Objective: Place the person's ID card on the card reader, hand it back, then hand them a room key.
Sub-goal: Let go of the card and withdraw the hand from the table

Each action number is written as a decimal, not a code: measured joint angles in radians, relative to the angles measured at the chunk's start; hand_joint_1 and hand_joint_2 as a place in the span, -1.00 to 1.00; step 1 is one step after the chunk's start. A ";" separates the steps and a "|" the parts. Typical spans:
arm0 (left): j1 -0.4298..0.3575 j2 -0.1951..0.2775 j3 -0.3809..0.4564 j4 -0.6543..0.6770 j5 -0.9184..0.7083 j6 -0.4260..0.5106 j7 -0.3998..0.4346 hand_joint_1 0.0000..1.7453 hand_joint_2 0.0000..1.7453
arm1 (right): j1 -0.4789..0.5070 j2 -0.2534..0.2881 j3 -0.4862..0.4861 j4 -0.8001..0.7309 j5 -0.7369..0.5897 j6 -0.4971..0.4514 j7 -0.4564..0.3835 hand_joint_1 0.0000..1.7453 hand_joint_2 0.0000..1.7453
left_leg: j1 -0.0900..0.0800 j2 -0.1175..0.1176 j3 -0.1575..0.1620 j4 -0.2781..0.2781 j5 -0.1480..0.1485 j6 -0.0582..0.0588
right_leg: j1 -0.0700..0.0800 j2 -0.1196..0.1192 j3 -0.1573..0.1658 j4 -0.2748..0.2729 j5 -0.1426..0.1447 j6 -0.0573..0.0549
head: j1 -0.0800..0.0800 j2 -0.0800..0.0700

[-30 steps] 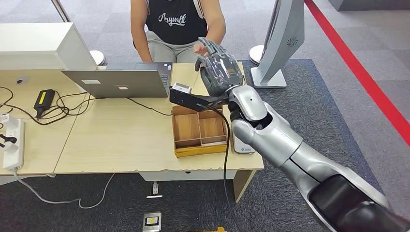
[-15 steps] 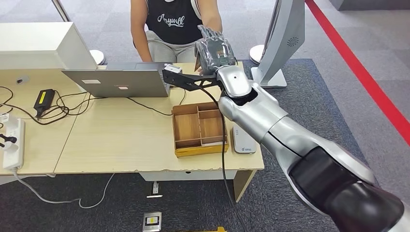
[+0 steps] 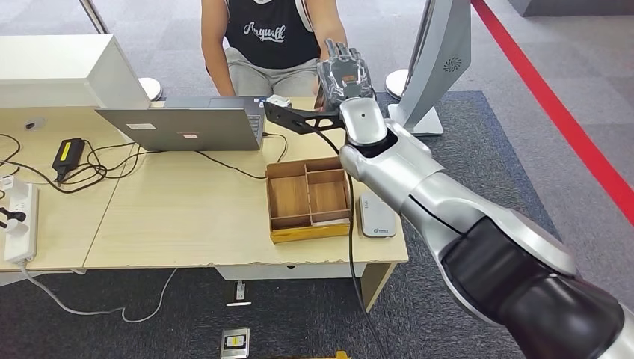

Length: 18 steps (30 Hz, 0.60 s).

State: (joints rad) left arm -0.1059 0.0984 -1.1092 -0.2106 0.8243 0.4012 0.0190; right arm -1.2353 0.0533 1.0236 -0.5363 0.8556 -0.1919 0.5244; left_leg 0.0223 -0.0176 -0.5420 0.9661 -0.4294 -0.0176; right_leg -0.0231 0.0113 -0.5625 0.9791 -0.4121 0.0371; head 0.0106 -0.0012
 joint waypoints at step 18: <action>0.000 0.000 -0.011 0.000 -0.005 -0.005 -0.001 -1.00 -1.00 | 0.000 -0.034 0.042 0.052 0.003 -0.006 0.029 -1.00 -1.00 | 0.000 0.000 0.001 0.000 0.000 0.000 | 0.000 0.000 0.000 0.000 0.000 -0.001 | 0.000 0.000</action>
State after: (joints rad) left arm -0.1059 0.0984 -1.1202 -0.2105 0.8193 0.3966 0.0183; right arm -1.2350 0.0197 1.0654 -0.4841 0.8591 -0.1983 0.5539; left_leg 0.0223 -0.0175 -0.5415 0.9661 -0.4295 -0.0176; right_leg -0.0231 0.0117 -0.5626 0.9792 -0.4117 0.0365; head 0.0104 -0.0011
